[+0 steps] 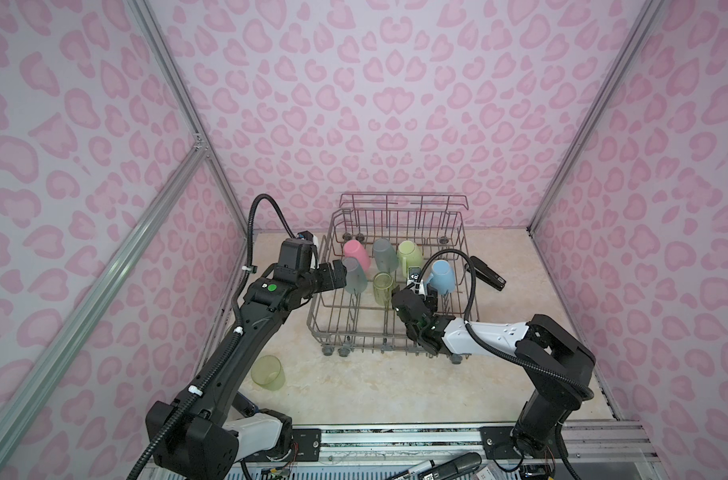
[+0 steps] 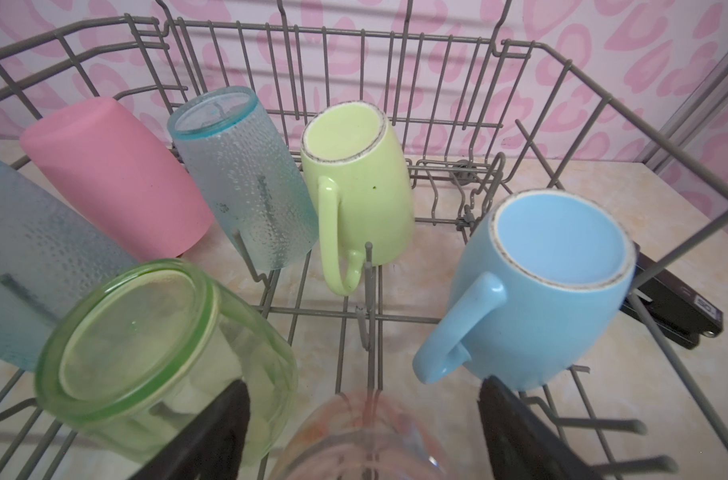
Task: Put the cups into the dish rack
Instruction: 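Lower the pink-rimmed cup into the rack beside the light-blue mug with the right gripper, then open the right gripper off the cup while the left gripper reaches the green glass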
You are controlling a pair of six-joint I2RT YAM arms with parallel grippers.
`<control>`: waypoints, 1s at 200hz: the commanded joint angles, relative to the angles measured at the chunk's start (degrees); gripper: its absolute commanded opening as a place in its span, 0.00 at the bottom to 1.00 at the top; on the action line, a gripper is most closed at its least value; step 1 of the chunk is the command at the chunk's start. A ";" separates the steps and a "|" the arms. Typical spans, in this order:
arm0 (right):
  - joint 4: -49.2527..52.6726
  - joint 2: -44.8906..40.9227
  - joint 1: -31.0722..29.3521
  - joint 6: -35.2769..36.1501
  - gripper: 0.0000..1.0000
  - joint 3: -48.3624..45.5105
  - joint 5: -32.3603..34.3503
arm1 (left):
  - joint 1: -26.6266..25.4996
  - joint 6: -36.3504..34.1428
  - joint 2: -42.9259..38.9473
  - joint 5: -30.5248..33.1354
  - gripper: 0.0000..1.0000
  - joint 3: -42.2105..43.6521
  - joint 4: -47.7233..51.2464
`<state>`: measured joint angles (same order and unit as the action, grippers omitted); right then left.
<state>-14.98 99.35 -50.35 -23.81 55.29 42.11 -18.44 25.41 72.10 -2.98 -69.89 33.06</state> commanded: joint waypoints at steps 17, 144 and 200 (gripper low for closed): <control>4.53 -2.58 0.02 -1.76 0.91 0.74 -3.40 | 0.06 0.14 -0.46 2.43 0.97 0.01 0.47; 6.80 -19.55 -0.46 9.84 0.87 -0.11 -14.41 | 6.40 5.81 1.77 12.69 0.96 -1.79 14.40; 8.48 -24.39 -0.52 19.34 0.86 -1.37 -30.02 | 13.09 7.84 2.35 17.43 0.95 1.31 16.29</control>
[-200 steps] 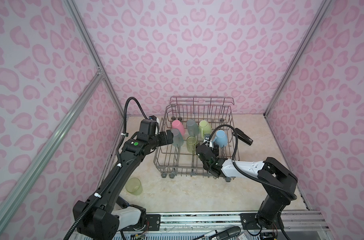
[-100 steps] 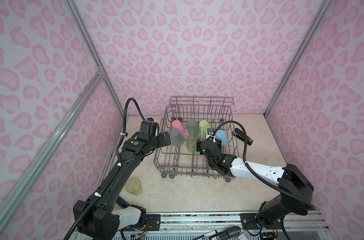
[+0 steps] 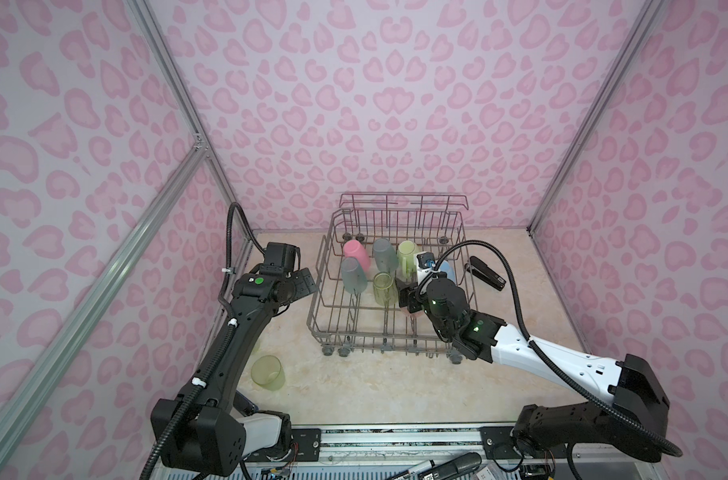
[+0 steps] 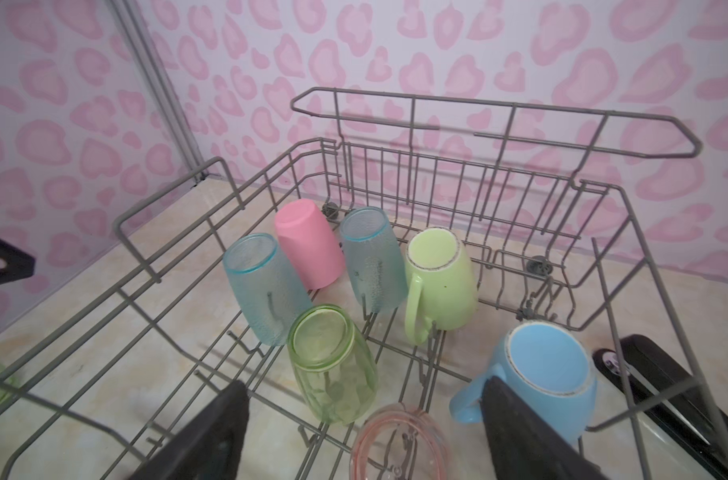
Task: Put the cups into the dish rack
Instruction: 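Open the right gripper off the cup while the left gripper reaches the green glass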
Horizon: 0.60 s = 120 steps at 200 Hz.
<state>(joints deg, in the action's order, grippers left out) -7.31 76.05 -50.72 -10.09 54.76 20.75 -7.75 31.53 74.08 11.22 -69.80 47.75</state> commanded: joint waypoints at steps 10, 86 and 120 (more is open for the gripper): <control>0.94 -1.80 -0.11 7.14 0.85 -1.55 -11.20 | 3.63 2.10 0.36 4.60 0.95 2.04 1.29; 6.78 -7.34 -0.65 9.30 0.84 -2.66 -19.30 | 13.20 5.21 2.64 4.84 0.86 7.60 -3.50; 8.20 -8.20 -2.38 8.17 0.83 -1.26 -18.73 | 14.91 7.17 2.27 8.15 0.81 10.04 -6.26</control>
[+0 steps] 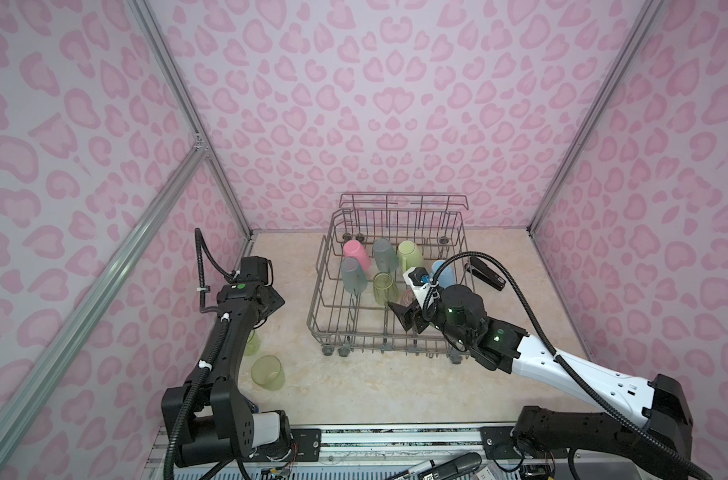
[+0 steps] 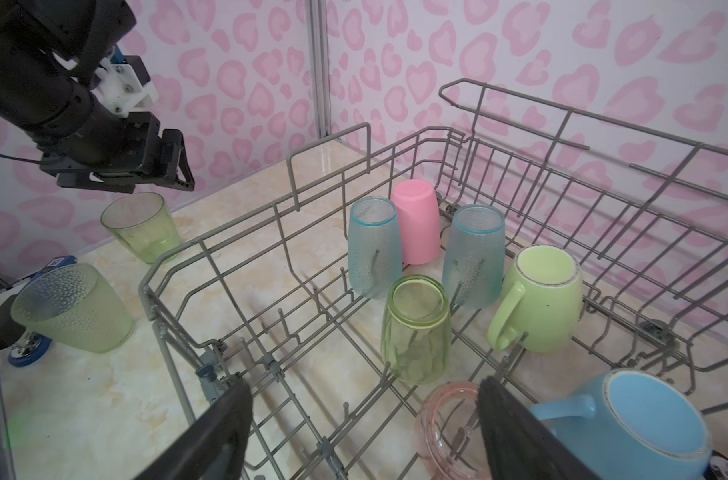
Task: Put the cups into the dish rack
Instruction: 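Open the right gripper off the cup while the left gripper reaches the green glass, then lower the left gripper onto the green glass on the table and close it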
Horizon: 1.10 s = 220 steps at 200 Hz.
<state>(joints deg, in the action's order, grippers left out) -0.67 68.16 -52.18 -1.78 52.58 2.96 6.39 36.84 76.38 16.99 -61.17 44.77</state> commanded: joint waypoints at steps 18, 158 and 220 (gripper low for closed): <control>3.66 0.12 -2.71 -0.12 0.82 2.83 -0.45 | 1.81 2.39 0.61 2.59 0.79 2.42 -4.84; 7.91 -0.29 -9.12 -1.03 0.82 6.31 6.66 | 5.74 9.68 9.49 0.46 0.61 8.12 -14.98; 7.58 -0.74 -9.08 -1.29 0.82 5.20 7.50 | 5.74 9.11 8.30 -1.23 0.26 9.32 -15.95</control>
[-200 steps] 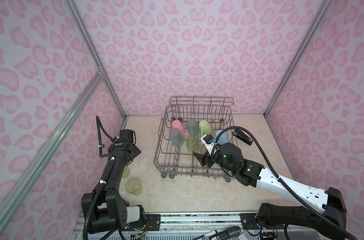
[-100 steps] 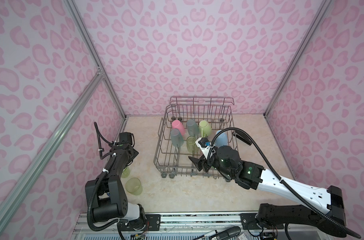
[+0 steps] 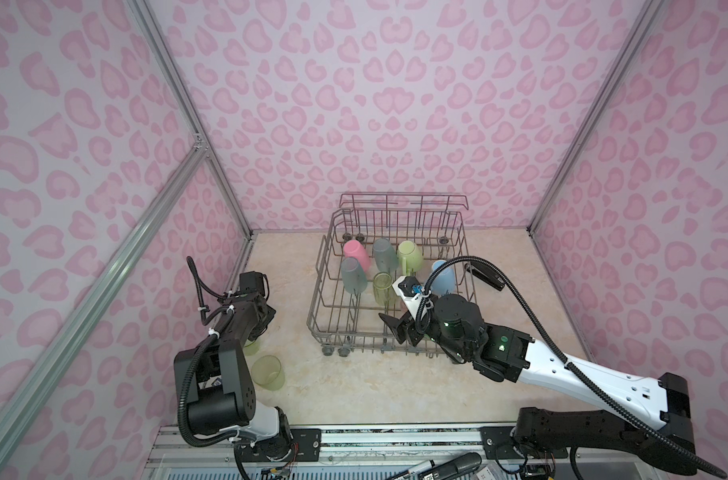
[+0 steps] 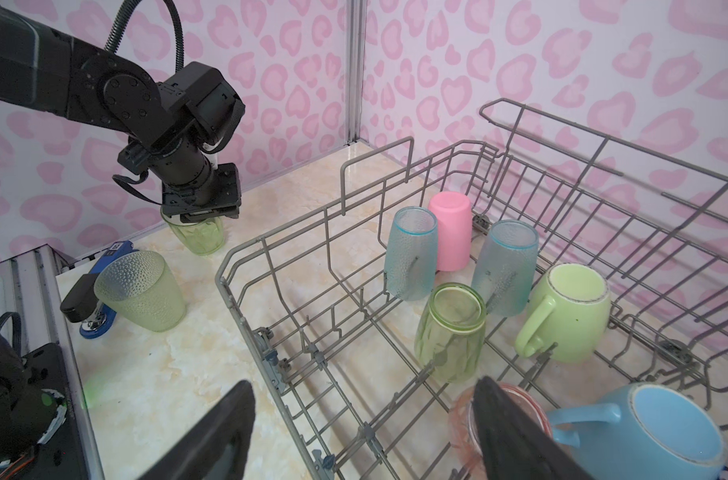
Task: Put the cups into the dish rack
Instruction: 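Lower the left gripper onto the green glass on the table and close it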
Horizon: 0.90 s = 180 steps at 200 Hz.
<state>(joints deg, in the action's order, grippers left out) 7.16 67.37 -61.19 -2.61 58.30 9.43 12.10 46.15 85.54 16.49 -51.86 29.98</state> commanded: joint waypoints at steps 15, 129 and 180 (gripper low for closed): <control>-0.87 0.16 -0.07 -0.80 0.82 -0.98 1.11 | 0.04 -0.44 -1.49 -1.11 0.23 -0.24 -0.90; -2.08 -0.73 -0.07 -1.61 0.81 -2.35 1.74 | -0.06 -3.22 -6.72 -5.91 0.04 -0.14 -1.06; -3.42 -1.46 -0.07 -2.22 0.81 -3.67 2.17 | -0.06 -4.22 -7.72 -7.95 0.04 -0.87 -0.71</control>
<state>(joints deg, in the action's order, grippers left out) 5.63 66.19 -61.19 -4.12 55.42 10.94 12.03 42.74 78.98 10.48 -51.96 29.89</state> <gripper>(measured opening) 0.814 0.075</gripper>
